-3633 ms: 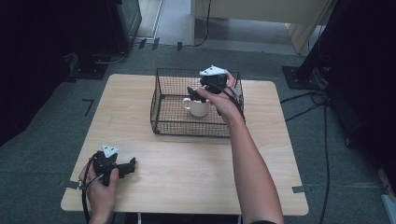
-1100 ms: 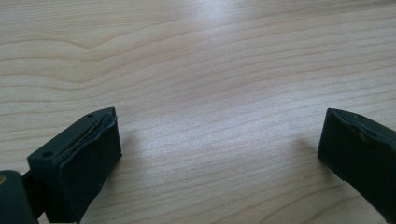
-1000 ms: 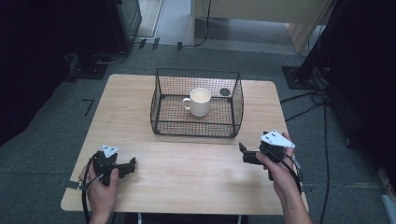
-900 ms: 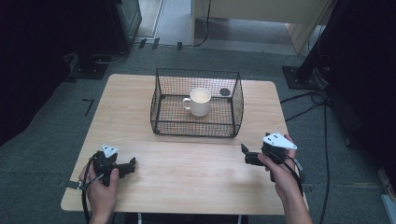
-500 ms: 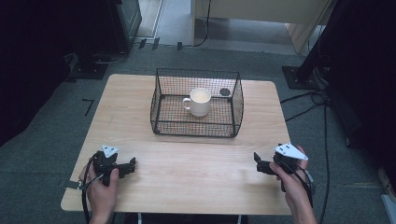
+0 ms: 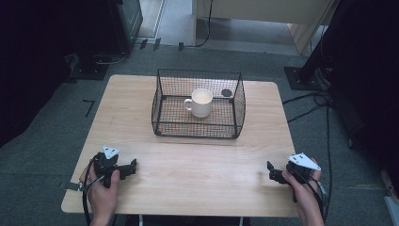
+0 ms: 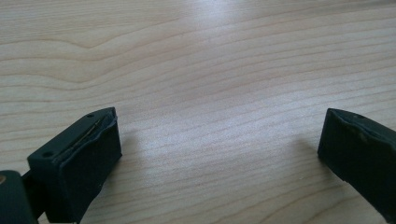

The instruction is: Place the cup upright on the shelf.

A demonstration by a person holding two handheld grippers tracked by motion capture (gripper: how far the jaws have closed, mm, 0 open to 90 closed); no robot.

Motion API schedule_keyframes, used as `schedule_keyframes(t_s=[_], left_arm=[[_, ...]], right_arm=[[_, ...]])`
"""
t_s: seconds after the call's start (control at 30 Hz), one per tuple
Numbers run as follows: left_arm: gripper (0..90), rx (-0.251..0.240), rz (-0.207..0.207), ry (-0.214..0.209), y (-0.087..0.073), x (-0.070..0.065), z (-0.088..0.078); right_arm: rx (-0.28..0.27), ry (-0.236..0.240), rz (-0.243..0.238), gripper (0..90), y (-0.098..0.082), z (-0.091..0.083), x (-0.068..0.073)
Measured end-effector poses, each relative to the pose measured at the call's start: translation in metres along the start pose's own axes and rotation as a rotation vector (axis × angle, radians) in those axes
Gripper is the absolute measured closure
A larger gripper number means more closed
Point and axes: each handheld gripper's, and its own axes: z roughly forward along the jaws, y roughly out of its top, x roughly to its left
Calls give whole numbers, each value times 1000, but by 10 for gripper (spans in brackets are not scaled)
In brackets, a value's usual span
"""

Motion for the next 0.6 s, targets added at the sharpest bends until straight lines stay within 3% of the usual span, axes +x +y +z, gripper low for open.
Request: schedule_keyframes(t_s=[0.3, 0.6], left_arm=[[0, 0, 0, 0, 0, 0, 0], [0, -2, 0, 0, 0, 0, 0]], right_arm=[[34, -13, 16, 0, -17, -2, -8], [98, -22, -27, 0, -28, 1, -4]])
